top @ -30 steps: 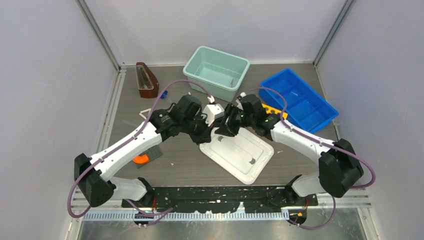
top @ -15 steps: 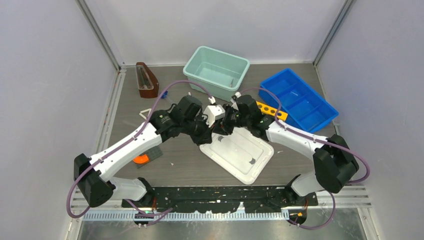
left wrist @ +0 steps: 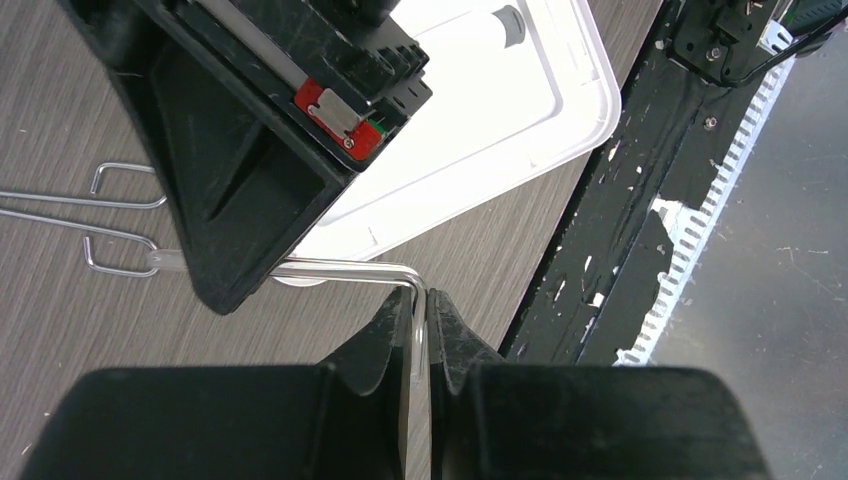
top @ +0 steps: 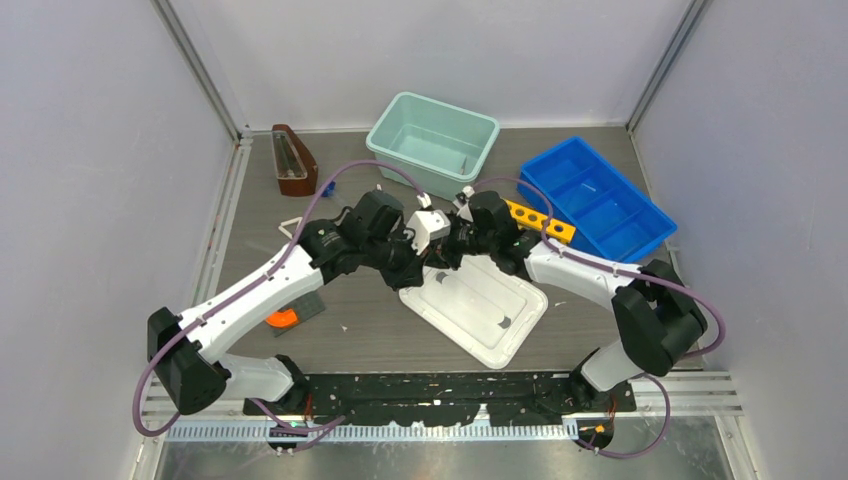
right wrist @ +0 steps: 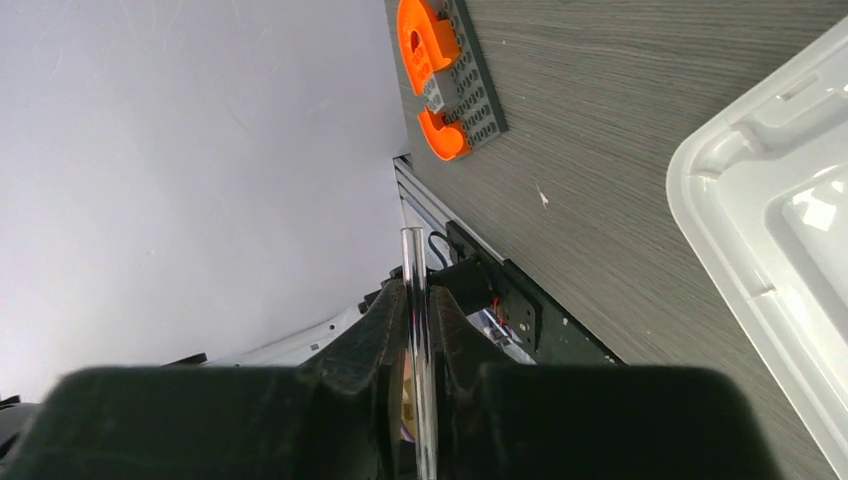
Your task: Organize the chemistry lab equipment
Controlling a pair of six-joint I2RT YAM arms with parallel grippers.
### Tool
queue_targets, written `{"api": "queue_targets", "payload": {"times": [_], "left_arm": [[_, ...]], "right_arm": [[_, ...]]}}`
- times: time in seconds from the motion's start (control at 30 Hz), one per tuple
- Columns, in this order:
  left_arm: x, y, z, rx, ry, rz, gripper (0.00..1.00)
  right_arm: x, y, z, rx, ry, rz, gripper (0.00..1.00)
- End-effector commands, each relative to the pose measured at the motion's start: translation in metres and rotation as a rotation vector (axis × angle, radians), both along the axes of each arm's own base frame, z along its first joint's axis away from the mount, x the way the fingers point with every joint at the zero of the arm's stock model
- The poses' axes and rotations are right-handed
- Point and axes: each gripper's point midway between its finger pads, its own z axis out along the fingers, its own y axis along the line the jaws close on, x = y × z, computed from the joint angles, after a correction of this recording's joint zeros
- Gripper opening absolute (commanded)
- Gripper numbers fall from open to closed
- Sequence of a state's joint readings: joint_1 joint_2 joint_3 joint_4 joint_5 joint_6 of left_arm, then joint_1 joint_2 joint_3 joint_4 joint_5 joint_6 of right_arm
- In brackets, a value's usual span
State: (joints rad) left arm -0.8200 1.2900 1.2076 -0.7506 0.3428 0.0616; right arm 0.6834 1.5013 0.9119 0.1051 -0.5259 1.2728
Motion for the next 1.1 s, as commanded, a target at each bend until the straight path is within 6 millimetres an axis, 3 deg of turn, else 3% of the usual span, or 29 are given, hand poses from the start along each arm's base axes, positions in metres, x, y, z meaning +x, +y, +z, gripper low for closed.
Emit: {"api": "queue_targets", "payload": {"times": [0.0, 0.1, 0.33, 0.6, 0.73, 0.8, 0.9, 1.07], "left_arm": [[0.000, -0.009, 0.014, -0.040, -0.021, -0.038, 0.00], [-0.001, -0.007, 0.015, -0.027, -0.017, -0.040, 0.00], [0.001, -0.001, 0.011, -0.002, -0.029, -0.015, 0.08], [0.008, 0.005, 0.012, 0.012, -0.053, 0.035, 0.37], [0.008, 0.005, 0.017, 0.005, -0.058, 0.041, 0.42], [0.009, 0.006, 0.020, 0.004, -0.061, 0.054, 0.48], [0.009, 0.010, 0.026, 0.002, -0.074, 0.068, 0.69], [0.011, 0.021, 0.035, 0.004, -0.113, 0.115, 0.91]], "right_arm": [[-0.004, 0.012, 0.018, 0.106, -0.015, 0.048, 0.10], [-0.002, 0.011, 0.022, 0.122, -0.023, 0.033, 0.03], [0.009, 0.007, 0.030, 0.131, -0.047, -0.029, 0.01], [0.031, -0.008, 0.039, 0.179, -0.063, -0.126, 0.01], [0.042, -0.019, 0.040, 0.174, -0.074, -0.158, 0.01], [0.048, -0.028, 0.039, 0.163, -0.078, -0.175, 0.01], [0.066, -0.052, 0.042, 0.127, -0.103, -0.235, 0.01], [0.097, -0.106, 0.046, 0.005, -0.162, -0.355, 0.01]]}}
